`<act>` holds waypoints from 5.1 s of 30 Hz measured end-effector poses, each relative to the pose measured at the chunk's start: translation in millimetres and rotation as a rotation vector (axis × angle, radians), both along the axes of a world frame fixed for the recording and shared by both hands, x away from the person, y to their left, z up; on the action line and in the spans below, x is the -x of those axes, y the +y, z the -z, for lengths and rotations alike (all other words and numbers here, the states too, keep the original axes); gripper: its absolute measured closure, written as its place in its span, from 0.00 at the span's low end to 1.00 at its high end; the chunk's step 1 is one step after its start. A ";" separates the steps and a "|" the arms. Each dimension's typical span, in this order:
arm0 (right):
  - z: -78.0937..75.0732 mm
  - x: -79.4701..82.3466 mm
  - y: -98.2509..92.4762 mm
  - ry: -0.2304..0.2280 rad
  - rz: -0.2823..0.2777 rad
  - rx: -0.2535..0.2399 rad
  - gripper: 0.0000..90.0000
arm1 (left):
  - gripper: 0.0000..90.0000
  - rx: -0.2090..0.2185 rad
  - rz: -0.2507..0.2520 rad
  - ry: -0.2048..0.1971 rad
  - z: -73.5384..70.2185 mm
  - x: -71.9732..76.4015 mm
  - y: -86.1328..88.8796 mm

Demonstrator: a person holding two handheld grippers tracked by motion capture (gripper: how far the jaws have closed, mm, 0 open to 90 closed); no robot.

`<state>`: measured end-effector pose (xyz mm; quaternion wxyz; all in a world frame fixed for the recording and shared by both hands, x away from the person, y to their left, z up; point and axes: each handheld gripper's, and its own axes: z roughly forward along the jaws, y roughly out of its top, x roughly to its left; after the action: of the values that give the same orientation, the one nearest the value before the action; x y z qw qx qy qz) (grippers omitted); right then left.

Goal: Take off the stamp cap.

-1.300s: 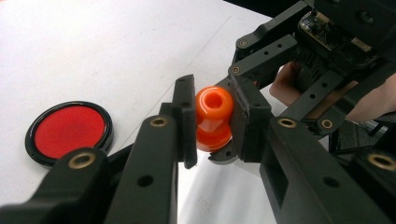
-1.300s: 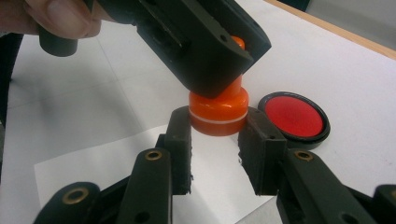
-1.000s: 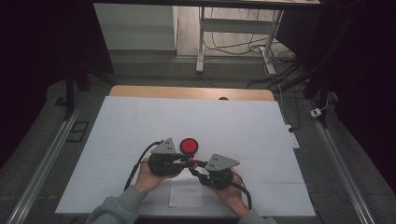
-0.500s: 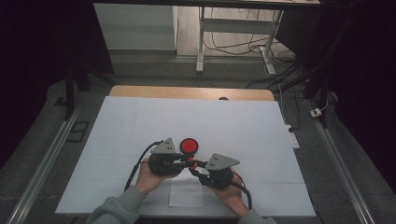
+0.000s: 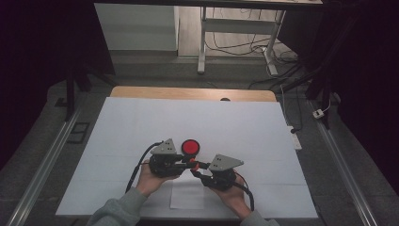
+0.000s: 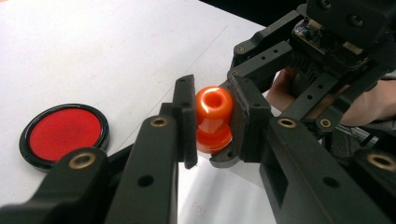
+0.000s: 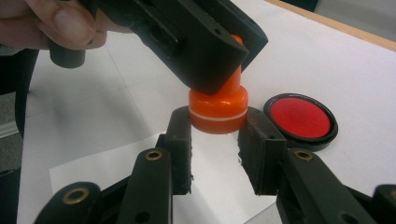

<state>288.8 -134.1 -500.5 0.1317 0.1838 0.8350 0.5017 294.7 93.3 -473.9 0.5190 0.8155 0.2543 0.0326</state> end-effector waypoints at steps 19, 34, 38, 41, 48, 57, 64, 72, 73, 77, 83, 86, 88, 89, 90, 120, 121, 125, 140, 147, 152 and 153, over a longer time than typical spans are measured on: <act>-0.7 1.2 -0.6 -0.022 -0.001 0.009 0.72 | 0.81 0.005 0.001 -0.003 -0.3 0.2 -0.2; 1.2 2.3 0.9 -0.032 0.017 0.029 0.72 | 0.81 -0.009 -0.001 -0.011 1.5 -0.2 -1.8; 2.2 2.0 1.0 -0.032 0.011 0.036 0.72 | 0.81 0.019 -0.049 -0.051 -2.1 1.3 3.0; 17.7 2.8 2.1 -0.022 0.016 0.104 0.72 | 0.81 0.041 -0.067 -0.075 -15.0 0.0 20.3; 10.3 2.3 2.6 -0.017 0.020 0.066 0.72 | 0.81 0.021 -0.033 -0.058 -10.9 3.5 9.2; 9.5 0.3 -3.1 -0.005 0.021 0.041 0.72 | 0.81 0.024 -0.007 -0.011 -5.7 -1.1 10.1; 6.9 -1.7 -13.9 -0.004 0.039 0.025 0.72 | 0.81 0.018 0.009 0.011 -2.4 -2.9 9.5; 5.1 -3.0 -30.6 -0.004 0.072 0.010 0.72 | 0.81 0.024 -0.001 0.015 -1.7 -4.3 11.6; 4.7 -3.0 -32.3 -0.003 0.075 0.007 0.72 | 0.81 0.026 -0.003 0.017 -1.6 -4.3 11.5; 3.9 -3.5 -37.4 -0.005 0.087 0.004 0.72 | 0.81 0.024 -0.007 0.021 -1.2 -5.0 11.7; 3.7 -4.0 -43.6 -0.009 0.096 0.004 0.72 | 0.81 0.017 -0.015 0.025 -0.8 -5.6 12.8; 3.3 -4.1 -48.6 -0.009 0.108 0.003 0.72 | 0.81 0.012 -0.023 0.026 -0.3 -5.8 12.6; 3.1 -4.4 -52.4 -0.009 0.114 0.001 0.72 | 0.81 0.008 -0.026 0.025 0.0 -6.0 12.5; 3.0 -4.7 -54.4 -0.011 0.117 0.002 0.72 | 0.81 0.007 -0.028 0.025 0.1 -6.1 12.6; 3.0 -4.8 -56.5 -0.012 0.119 0.004 0.72 | 0.80 0.004 -0.030 0.024 0.2 -6.2 12.8; -1.1 3.9 -157.4 -0.018 0.315 -0.005 0.72 | 0.80 0.019 -0.089 0.009 -4.9 -12.9 27.3; -1.4 4.2 -158.7 -0.019 0.317 -0.007 0.72 | 0.80 0.019 -0.090 0.008 -5.0 -13.1 27.2; -1.4 4.5 -159.5 -0.021 0.313 -0.008 0.72 | 0.80 0.026 -0.099 0.005 -6.3 -14.8 28.1; 0.1 4.5 -158.9 -0.021 0.308 -0.003 0.72 | 0.80 0.022 -0.137 -0.006 -8.7 -27.9 27.1; 0.8 5.3 -160.0 -0.021 0.310 0.005 0.72 | 0.80 -0.002 -0.147 -0.018 -7.1 -33.0 23.3; 2.2 4.2 -159.3 -0.016 0.309 0.009 0.72 | 0.80 -0.025 -0.160 -0.036 -6.7 -35.9 22.0; 2.4 4.0 -159.1 -0.016 0.308 0.010 0.72 | 0.80 -0.029 -0.163 -0.038 -6.5 -36.5 22.1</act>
<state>284.9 -293.1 -502.9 0.2148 0.3050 0.7984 0.4727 331.2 115.3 -467.4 0.5075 0.7987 0.3094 0.0940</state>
